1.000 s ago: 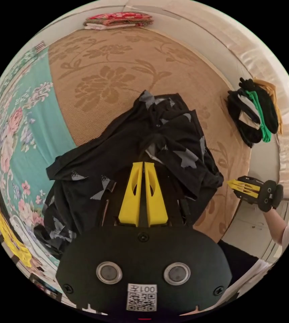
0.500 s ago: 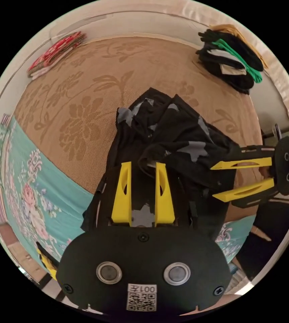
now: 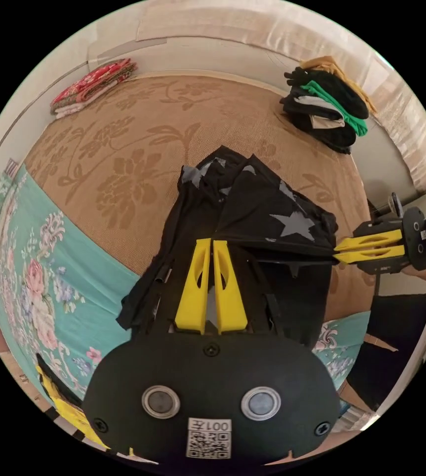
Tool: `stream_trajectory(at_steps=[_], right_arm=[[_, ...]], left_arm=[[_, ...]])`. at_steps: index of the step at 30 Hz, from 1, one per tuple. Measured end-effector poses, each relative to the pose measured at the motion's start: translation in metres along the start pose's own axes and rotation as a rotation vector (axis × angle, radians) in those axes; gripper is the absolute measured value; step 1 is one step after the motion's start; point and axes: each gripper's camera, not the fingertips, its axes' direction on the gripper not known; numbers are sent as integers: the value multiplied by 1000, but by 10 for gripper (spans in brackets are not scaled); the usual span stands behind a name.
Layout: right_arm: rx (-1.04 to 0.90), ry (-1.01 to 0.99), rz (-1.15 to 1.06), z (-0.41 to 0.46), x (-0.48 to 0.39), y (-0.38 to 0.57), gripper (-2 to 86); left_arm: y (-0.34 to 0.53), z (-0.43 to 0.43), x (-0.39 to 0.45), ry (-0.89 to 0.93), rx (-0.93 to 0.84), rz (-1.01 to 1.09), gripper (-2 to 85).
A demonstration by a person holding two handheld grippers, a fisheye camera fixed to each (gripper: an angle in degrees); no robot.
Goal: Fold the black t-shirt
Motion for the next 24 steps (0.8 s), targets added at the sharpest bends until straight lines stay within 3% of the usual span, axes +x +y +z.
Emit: stream_trajectory(at_steps=[6,10,12,16,22,24], right_arm=[[-174,15,-81,32,-29,-8,17],[-77,20,-20,5,-22,-11,15],[-46,129,34,-9,-8,-13,13],[-149,122,77,4,19,-25,9],[-197,144,44,22,29,-30,4],[-188,127,86,6,36,-38,6]], left_arm=[[57,-5,-9,132,5,-181,-1],[85,-37,-25,153,72,-322,34],[93,-54,-28,143,106,-368,43],[91,-87,-15,183,200,-354,47],[68,-67,18,158,17,-307,16],[77,-79,22,175,35,-347,13]])
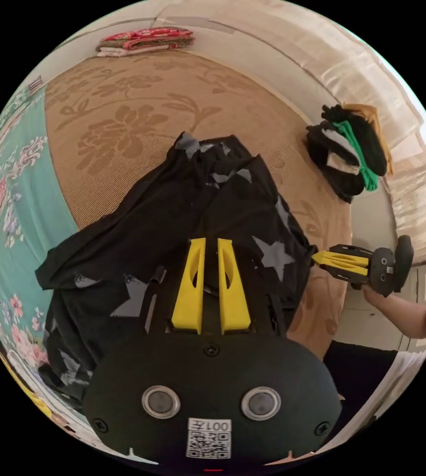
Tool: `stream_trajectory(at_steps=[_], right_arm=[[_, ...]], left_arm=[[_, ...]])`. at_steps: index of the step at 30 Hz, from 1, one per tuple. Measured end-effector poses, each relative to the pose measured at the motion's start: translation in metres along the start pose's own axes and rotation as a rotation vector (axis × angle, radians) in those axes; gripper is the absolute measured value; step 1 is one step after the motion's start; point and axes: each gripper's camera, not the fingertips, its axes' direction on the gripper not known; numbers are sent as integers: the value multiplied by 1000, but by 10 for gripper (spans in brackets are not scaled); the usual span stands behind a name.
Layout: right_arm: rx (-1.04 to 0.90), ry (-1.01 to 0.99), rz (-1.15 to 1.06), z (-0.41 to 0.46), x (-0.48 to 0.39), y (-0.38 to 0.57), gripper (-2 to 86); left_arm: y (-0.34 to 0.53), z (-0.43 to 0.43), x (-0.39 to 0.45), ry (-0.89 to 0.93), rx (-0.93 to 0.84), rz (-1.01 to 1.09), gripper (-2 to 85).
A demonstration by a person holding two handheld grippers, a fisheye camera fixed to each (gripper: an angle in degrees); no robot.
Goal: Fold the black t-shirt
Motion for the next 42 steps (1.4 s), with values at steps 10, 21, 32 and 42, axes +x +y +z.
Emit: stream_trajectory(at_steps=[10,21,32,42], right_arm=[[282,-242,-424,-91,-48,-127,63],[32,-623,-728,-14,-238,-384,70],[-70,-1229,-887,-49,-258,-468,16],[-176,-845,-945,-76,-218,-492,13]], left_arm=[[258,-173,-66,-402,218,-860,67],[399,-218,-118,-18,461,-1116,2],[502,-296,-120,230,772,-1034,-9],[532,-298,-89,236,520,-847,-4]])
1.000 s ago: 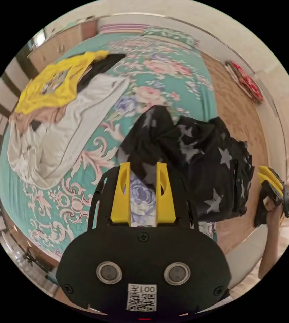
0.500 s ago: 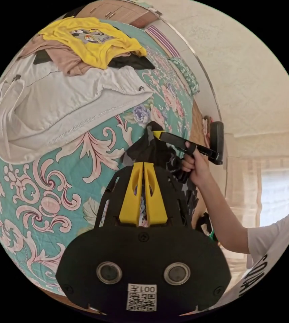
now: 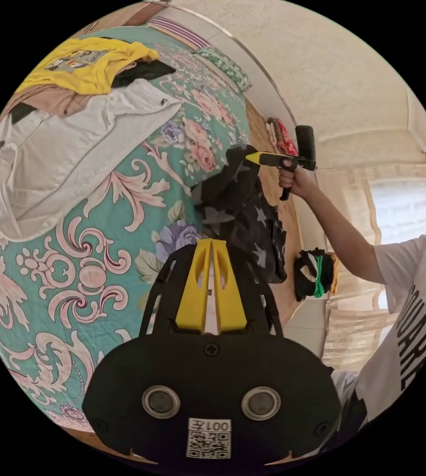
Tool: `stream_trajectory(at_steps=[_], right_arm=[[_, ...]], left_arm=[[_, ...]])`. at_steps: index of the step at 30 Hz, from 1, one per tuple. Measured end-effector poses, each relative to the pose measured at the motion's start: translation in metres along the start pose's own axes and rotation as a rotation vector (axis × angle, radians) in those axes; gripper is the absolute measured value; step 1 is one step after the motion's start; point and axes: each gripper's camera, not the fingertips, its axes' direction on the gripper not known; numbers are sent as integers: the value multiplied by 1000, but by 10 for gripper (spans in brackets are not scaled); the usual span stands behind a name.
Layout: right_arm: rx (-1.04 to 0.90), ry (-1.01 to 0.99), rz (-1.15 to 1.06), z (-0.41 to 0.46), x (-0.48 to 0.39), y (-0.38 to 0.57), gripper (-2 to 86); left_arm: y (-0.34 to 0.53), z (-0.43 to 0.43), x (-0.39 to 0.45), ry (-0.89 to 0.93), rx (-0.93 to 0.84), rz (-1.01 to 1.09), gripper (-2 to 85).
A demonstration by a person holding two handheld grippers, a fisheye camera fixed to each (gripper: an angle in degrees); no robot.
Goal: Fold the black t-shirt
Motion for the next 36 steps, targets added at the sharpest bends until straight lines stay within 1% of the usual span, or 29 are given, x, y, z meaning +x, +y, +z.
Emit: stream_trajectory(at_steps=[2,6,9,11,14,16,17,19,22,25,26,27,28,29,30,32,34,36], right_arm=[[-38,-7,-41,8,-5,-6,13],[-271,-17,-213,27,-42,-20,12],[-376,32,-311,32,-79,-17,12],[-431,58,-345,33,-98,-11,12],[-467,135,-349,31,-119,2,13],[-469,185,-342,26,-129,11,13],[-454,221,-335,20,-135,16,14],[-425,262,-319,10,-143,25,15],[-430,295,-261,-1,-150,42,18],[-502,278,-195,-3,-155,64,19],[-499,292,-163,-5,-157,73,21],[-430,328,-140,-10,-159,81,22],[-377,348,-124,-14,-159,83,23],[-263,380,-59,-21,-156,86,26],[-167,368,-8,-26,-150,88,29],[-75,349,80,-26,-136,86,33],[-34,354,163,-19,-121,84,34],[-61,366,256,-3,-104,85,43]], left_arm=[[5,5,-13,-25,-22,-42,10],[2,-4,-25,5,47,-83,39],[-13,-5,-26,12,54,-45,62],[-25,8,-20,8,5,30,83],[-31,34,-7,-2,-99,130,81],[-29,48,2,-39,-155,178,48],[-24,54,8,-51,-165,218,20],[-16,56,16,-45,-148,264,0],[0,63,29,-2,-176,335,-6],[16,71,40,-38,-231,398,-5],[19,71,43,-73,-232,409,1],[19,70,43,-90,-225,412,3],[18,69,43,-122,-203,406,23],[12,70,40,-137,-191,390,44],[9,72,38,-135,-190,378,54],[-11,84,29,-90,-200,310,95],[-25,99,25,-46,-216,292,121],[-36,119,19,35,-256,264,141]])
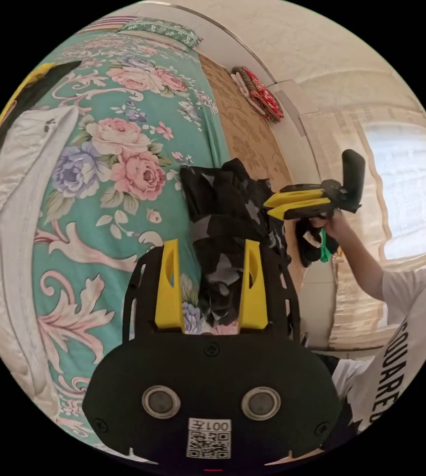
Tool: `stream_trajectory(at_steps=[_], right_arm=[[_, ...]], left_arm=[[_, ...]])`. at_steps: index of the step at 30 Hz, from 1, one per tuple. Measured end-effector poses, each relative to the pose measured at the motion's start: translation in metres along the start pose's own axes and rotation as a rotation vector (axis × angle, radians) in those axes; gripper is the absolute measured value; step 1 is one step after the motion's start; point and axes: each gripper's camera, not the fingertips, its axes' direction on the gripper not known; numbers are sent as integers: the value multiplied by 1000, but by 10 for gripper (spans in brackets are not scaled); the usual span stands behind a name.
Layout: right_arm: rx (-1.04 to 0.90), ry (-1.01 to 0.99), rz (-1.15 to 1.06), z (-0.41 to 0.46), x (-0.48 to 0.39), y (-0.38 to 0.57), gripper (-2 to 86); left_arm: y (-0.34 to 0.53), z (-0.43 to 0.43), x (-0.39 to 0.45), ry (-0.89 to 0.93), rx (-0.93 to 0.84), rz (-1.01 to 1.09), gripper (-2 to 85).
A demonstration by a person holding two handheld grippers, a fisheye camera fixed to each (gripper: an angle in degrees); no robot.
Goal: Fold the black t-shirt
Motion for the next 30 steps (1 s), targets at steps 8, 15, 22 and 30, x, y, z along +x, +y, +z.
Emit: stream_trajectory(at_steps=[8,15,22,30], right_arm=[[-147,-63,15,36,-5,24,89],[-136,-191,-20,49,-6,53,18],[-18,-48,-195,33,-25,93,2],[282,575,-402,-22,-65,164,1]], left_arm=[[21,43,31,132,28,150,-4],[90,75,117,-20,-98,498,-9],[124,145,153,-332,-209,625,-10],[98,181,172,-456,-43,528,-11]])
